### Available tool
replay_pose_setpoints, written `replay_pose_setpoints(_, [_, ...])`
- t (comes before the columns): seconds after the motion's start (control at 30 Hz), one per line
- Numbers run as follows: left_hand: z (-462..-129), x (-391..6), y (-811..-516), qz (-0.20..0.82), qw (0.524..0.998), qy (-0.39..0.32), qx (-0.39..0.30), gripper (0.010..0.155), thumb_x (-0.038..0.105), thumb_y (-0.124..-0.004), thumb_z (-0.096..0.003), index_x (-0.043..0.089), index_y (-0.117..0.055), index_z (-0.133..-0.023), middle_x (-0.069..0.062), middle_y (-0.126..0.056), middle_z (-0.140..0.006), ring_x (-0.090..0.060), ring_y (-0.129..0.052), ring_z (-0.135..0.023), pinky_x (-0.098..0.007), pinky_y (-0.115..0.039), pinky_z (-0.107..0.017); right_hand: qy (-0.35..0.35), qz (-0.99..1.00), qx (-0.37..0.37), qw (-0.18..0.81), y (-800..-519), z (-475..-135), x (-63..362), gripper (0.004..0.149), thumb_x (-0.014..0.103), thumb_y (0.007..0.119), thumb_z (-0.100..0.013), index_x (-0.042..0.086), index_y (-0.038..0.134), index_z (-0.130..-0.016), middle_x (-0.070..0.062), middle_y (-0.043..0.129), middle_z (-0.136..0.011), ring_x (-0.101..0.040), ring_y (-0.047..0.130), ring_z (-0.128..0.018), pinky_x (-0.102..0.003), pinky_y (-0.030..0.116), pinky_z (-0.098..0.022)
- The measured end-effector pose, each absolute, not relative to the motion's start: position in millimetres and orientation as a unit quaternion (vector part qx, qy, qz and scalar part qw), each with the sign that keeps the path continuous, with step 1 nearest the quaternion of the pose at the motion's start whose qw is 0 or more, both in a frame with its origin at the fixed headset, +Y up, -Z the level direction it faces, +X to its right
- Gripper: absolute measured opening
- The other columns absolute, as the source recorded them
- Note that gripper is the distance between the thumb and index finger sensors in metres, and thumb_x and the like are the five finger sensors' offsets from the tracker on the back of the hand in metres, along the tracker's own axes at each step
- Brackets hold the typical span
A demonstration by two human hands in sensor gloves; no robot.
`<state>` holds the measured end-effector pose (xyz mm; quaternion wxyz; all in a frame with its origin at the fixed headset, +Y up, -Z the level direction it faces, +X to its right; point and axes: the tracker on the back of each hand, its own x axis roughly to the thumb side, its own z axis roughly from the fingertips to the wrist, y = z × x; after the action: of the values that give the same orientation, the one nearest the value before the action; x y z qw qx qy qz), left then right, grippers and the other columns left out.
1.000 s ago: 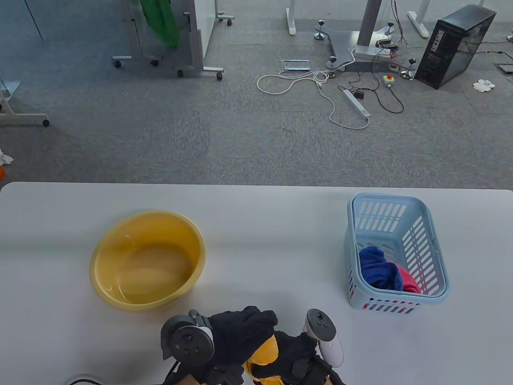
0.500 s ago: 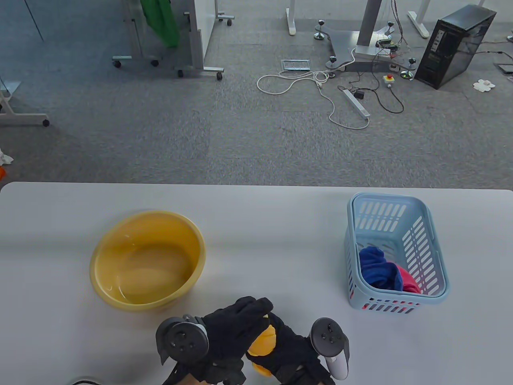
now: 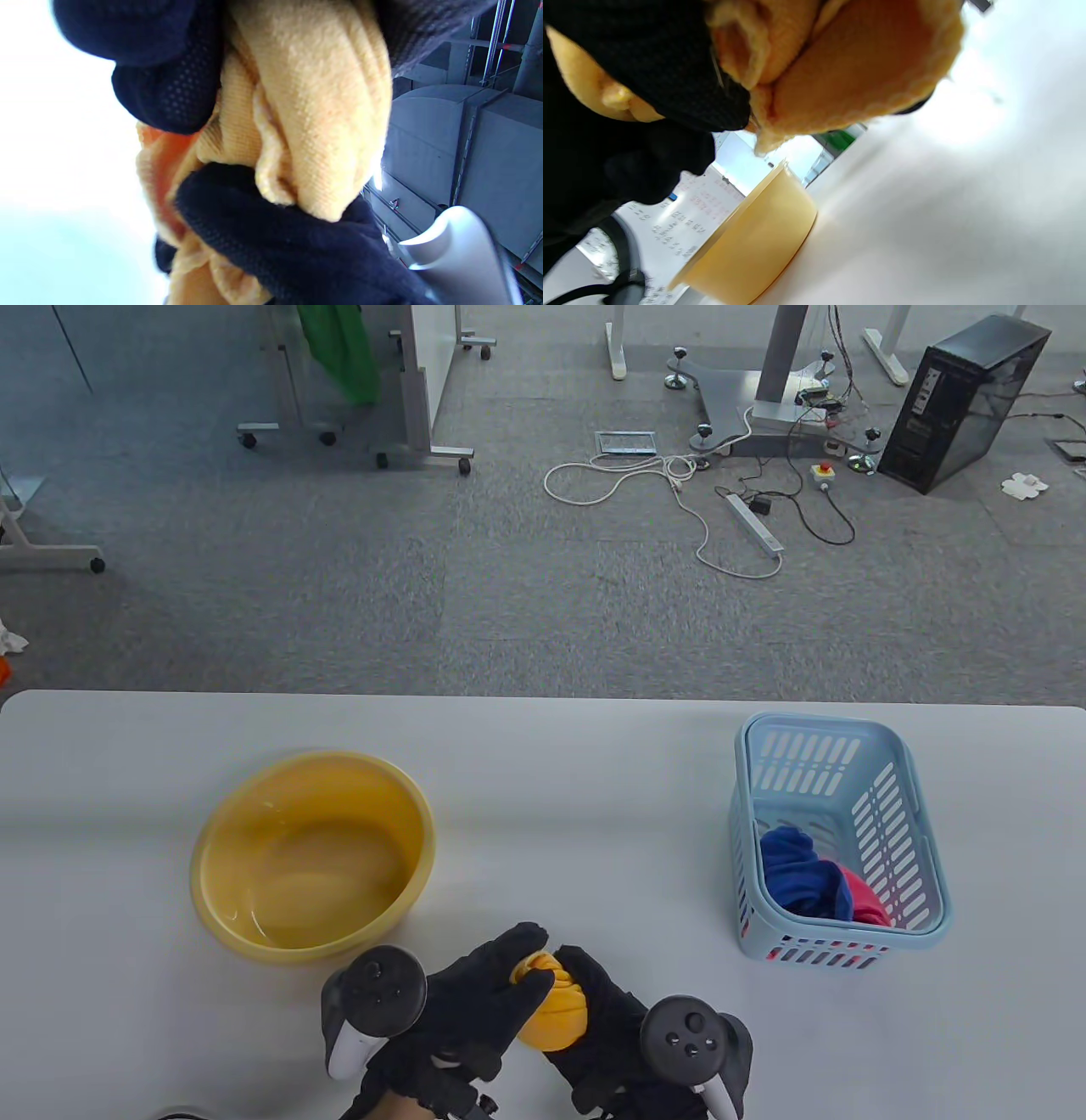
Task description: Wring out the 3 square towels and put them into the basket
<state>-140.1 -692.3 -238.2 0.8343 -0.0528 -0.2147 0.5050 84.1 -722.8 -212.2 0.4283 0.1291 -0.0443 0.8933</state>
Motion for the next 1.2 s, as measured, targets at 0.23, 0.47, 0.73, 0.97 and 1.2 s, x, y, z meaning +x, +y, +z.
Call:
replay_pose_setpoints(0.23, [-238.4,-144.5,-698.5,0.544,0.809,-0.203,-0.087,0.070,0.058,-0.077,-0.0568,0.015,-0.064,-0.110,-0.030,-0.083,-0.084,-0.040,-0.102,-0.045,-0.040,-0.087,-0.024,-0.109,0.921,0.138,0.347,-706.5,-204.6,81.3,0.082,0.033,0.105,-0.043,0.018,0.055,-0.106,-0.012,0.085,-0.084,-0.032,0.098,-0.051,-0.036,0.089,-0.038])
replay_pose_setpoints(0.47, [-244.4,-154.0,-717.6,0.622,0.750,-0.160,-0.158,0.075,0.063,-0.076,-0.0568,0.017,-0.058,-0.113,-0.029,-0.082,-0.086,-0.041,-0.100,-0.049,-0.042,-0.087,-0.027,-0.160,0.932,0.144,0.291,-697.3,-196.9,73.2,0.083,0.033,0.105,-0.043,0.020,0.053,-0.107,-0.013,0.084,-0.084,-0.032,0.098,-0.051,-0.036,0.089,-0.038])
replay_pose_setpoints(0.73, [-245.8,-167.1,-717.7,0.649,0.745,-0.128,-0.087,0.073,0.064,-0.075,-0.0567,0.018,-0.059,-0.112,-0.027,-0.078,-0.093,-0.043,-0.097,-0.060,-0.045,-0.085,-0.034,-0.157,0.942,0.146,0.260,-688.3,-198.7,65.9,0.084,0.034,0.105,-0.044,0.020,0.052,-0.108,-0.012,0.084,-0.084,-0.031,0.098,-0.051,-0.036,0.089,-0.038])
replay_pose_setpoints(0.97, [-245.4,-180.8,-709.9,0.614,0.780,-0.123,0.005,0.072,0.061,-0.075,-0.0563,0.014,-0.063,-0.110,-0.026,-0.077,-0.095,-0.046,-0.094,-0.066,-0.049,-0.084,-0.039,-0.138,0.943,0.119,0.280,-673.1,-203.0,80.7,0.090,0.036,0.104,-0.044,0.023,0.044,-0.110,-0.012,0.084,-0.084,-0.031,0.098,-0.051,-0.035,0.089,-0.038])
replay_pose_setpoints(1.2, [-247.1,-180.7,-715.1,0.598,0.792,-0.122,-0.014,0.067,0.059,-0.076,-0.0561,0.015,-0.070,-0.106,-0.024,-0.086,-0.090,-0.047,-0.096,-0.065,-0.052,-0.083,-0.040,-0.140,0.954,0.049,0.262,-640.7,-213.7,111.1,0.091,0.038,0.103,-0.045,0.023,0.043,-0.111,-0.013,0.083,-0.085,-0.031,0.099,-0.051,-0.034,0.090,-0.037])
